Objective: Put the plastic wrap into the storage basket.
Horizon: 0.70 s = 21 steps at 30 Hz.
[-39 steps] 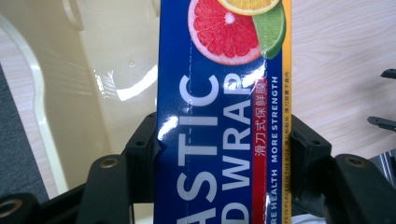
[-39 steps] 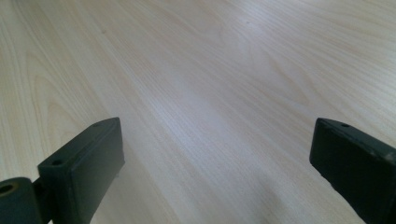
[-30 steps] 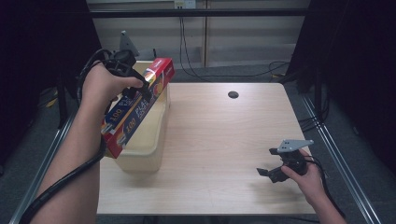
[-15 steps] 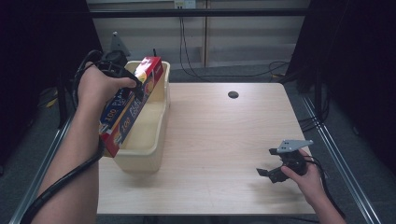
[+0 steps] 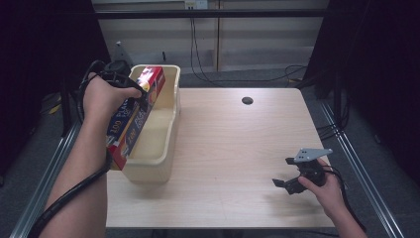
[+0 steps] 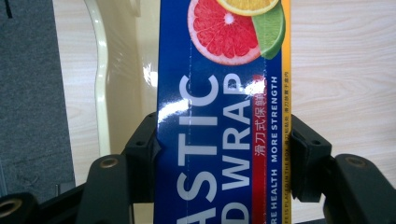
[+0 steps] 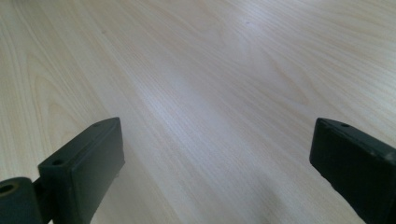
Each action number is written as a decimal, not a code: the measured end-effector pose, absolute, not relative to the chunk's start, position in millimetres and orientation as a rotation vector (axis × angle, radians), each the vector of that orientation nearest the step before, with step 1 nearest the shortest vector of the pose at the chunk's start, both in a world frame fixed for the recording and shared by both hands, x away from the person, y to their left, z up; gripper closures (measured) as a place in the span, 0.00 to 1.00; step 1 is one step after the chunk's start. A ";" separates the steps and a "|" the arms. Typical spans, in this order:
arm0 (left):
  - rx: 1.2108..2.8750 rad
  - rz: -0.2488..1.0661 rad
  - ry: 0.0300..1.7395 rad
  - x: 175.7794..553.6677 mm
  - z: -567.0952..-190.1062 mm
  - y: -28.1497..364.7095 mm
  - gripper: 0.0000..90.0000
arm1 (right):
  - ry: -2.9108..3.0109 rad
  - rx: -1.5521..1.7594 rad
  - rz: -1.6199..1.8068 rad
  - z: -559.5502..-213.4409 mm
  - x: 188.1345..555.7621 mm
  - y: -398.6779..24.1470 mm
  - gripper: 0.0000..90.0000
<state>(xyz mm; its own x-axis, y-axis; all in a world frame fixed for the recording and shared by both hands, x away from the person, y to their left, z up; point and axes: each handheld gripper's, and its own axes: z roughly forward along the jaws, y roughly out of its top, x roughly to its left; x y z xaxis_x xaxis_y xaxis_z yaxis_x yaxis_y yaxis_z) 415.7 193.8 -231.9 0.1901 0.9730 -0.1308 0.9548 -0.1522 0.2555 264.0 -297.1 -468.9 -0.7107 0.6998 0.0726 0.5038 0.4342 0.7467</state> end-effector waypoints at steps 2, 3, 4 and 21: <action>2.183 0.092 1.845 415.4 -235.1 194.4 0.45 | 2.442 1.047 1.145 -468.8 263.8 -297.0 0.04; 2.182 0.096 1.849 415.2 -237.9 195.0 0.45 | 2.442 1.047 1.146 -468.5 263.7 -297.1 0.04; 2.182 0.096 1.849 415.2 -237.9 195.0 0.45 | 2.442 1.047 1.146 -468.5 263.7 -297.1 0.04; 2.167 0.050 1.895 415.8 -259.0 196.6 0.45 | 2.435 1.046 1.139 -467.7 263.3 -297.9 0.04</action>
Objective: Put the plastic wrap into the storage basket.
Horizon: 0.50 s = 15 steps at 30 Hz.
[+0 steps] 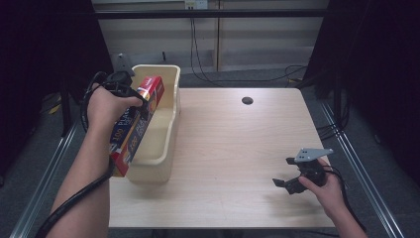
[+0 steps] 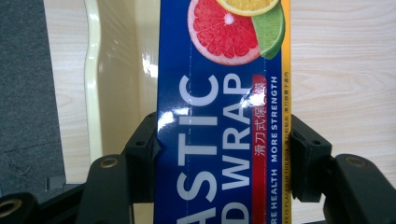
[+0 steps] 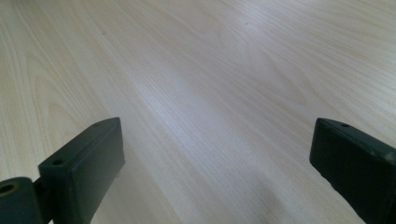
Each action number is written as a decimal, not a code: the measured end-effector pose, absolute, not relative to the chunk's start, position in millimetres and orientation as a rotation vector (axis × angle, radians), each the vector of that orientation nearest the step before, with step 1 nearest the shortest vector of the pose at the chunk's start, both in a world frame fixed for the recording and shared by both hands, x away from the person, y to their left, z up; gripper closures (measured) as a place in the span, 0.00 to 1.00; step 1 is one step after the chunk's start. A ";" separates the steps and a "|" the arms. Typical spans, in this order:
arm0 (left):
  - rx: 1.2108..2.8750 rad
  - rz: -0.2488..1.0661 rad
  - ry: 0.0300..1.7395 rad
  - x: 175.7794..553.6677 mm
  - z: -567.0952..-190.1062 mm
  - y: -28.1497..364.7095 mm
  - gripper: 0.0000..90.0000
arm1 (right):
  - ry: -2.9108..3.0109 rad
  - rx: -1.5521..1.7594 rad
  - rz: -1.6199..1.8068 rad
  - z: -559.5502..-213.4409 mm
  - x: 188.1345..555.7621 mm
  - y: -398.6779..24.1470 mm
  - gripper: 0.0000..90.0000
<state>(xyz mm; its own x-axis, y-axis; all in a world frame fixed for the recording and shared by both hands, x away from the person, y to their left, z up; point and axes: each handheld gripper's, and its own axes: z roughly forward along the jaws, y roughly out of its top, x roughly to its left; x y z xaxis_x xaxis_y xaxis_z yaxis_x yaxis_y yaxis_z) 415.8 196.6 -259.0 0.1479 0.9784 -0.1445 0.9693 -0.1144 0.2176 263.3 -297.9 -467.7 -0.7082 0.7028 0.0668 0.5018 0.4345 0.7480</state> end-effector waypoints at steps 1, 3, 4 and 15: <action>2.168 0.057 1.895 415.8 -260.5 196.8 0.45 | 2.434 1.047 1.139 -467.6 263.1 -297.8 0.04; 2.168 0.056 1.905 416.1 -262.8 197.0 0.45 | 2.437 1.044 1.141 -467.8 263.3 -297.8 0.04; 2.172 0.051 1.906 416.3 -263.8 197.5 0.45 | 2.436 1.045 1.141 -467.8 263.3 -297.9 0.04; 2.168 0.011 1.927 417.7 -278.6 197.1 0.45 | 2.435 1.046 1.137 -467.7 263.2 -298.0 0.04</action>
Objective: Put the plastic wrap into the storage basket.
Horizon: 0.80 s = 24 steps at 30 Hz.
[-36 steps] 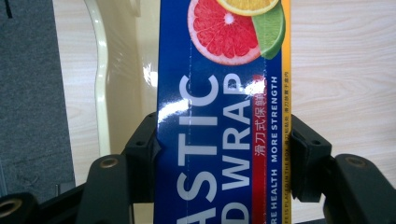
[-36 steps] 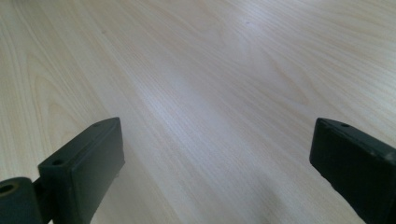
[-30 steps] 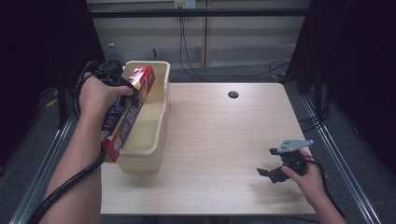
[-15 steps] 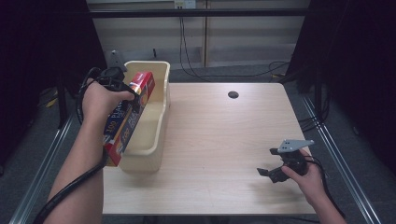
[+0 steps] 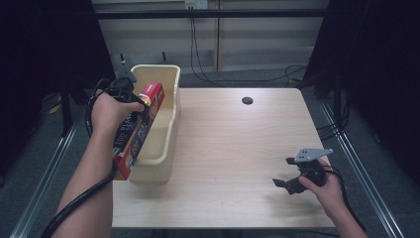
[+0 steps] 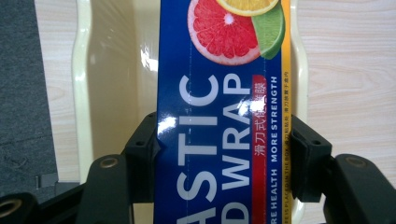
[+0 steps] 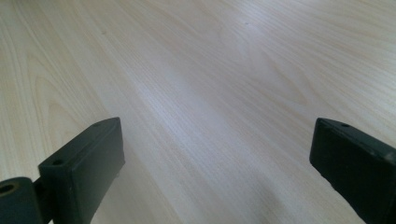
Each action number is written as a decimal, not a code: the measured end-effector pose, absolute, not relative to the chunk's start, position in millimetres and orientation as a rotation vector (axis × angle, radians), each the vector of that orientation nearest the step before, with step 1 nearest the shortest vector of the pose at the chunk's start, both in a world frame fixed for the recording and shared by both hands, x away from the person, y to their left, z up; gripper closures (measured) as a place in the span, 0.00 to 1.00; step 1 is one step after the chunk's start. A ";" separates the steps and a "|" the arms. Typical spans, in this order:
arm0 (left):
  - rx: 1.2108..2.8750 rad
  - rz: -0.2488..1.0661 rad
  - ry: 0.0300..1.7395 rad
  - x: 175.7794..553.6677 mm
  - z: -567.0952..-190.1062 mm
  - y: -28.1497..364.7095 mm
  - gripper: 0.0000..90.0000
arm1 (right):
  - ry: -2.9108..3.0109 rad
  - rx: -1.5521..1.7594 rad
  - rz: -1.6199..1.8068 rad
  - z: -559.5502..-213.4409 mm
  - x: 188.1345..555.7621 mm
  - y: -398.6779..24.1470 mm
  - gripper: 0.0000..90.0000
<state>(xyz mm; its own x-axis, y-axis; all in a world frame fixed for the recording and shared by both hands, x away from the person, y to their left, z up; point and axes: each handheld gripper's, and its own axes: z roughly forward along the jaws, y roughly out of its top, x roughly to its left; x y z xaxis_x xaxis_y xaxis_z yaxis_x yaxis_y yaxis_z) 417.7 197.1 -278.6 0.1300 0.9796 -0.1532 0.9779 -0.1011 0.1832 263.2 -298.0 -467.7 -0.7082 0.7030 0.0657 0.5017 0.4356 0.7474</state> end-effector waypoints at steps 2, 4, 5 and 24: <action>2.173 0.020 1.935 417.8 -282.0 196.6 0.45 | 2.437 1.044 1.141 -467.9 263.4 -298.2 0.04; 2.173 0.011 1.943 418.2 -284.9 196.9 0.45 | 2.438 1.048 1.138 -467.8 263.2 -297.9 0.04; 2.176 0.010 1.942 418.8 -287.2 197.2 0.45 | 2.439 1.048 1.138 -467.9 263.2 -297.8 0.04; 2.174 -0.051 1.981 425.7 -308.9 197.3 0.44 | 2.438 1.051 1.131 -469.1 263.8 -297.0 0.04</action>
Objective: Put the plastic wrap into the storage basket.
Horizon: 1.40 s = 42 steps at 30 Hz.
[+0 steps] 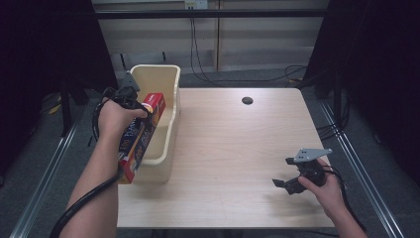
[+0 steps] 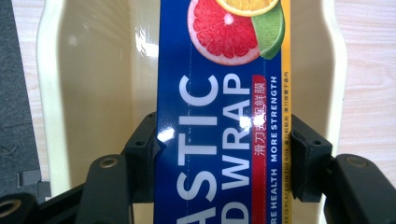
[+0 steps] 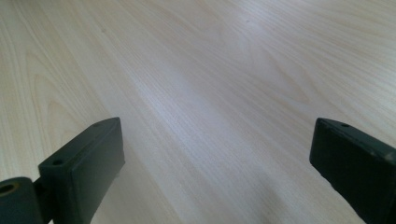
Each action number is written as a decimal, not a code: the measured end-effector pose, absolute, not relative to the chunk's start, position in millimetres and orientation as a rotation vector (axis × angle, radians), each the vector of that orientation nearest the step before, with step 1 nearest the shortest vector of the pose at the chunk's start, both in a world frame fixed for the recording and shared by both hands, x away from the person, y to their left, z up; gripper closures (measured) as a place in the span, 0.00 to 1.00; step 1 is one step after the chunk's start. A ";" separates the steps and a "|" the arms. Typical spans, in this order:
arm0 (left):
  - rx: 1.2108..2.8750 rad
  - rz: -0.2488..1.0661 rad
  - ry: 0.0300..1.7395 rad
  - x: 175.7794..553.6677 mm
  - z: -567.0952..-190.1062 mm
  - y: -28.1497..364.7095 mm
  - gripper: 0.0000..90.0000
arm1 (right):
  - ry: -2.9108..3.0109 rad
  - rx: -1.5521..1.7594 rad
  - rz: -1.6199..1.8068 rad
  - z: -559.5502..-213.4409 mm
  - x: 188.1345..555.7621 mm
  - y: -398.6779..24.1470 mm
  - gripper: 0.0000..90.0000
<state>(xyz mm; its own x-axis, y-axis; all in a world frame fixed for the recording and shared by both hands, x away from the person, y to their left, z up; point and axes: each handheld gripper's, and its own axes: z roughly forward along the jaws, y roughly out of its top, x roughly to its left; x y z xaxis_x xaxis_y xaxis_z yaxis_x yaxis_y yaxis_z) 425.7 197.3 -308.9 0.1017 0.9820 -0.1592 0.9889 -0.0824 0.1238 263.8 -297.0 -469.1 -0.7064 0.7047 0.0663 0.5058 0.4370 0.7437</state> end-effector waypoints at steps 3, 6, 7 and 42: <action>2.181 -0.046 1.978 426.3 -310.4 196.6 0.44 | 2.438 1.052 1.131 -469.2 263.7 -296.9 0.04; 2.180 -0.062 1.978 427.2 -314.3 195.2 0.44 | 2.447 1.045 1.136 -470.1 264.1 -296.2 0.04; 2.181 -0.063 1.976 427.5 -315.2 194.7 0.44 | 2.445 1.047 1.133 -470.0 264.0 -296.2 0.04; 2.174 -0.104 2.021 430.6 -331.9 197.4 0.43 | 2.461 1.040 1.132 -471.5 263.9 -296.0 0.04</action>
<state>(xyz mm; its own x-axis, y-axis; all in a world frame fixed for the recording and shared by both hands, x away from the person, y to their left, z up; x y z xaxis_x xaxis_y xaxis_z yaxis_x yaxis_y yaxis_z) 430.6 197.4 -331.9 0.0784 0.9828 -0.1670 0.9948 -0.0661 0.0780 263.9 -296.0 -471.5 -0.7179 0.6923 0.0740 0.5067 0.4466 0.7375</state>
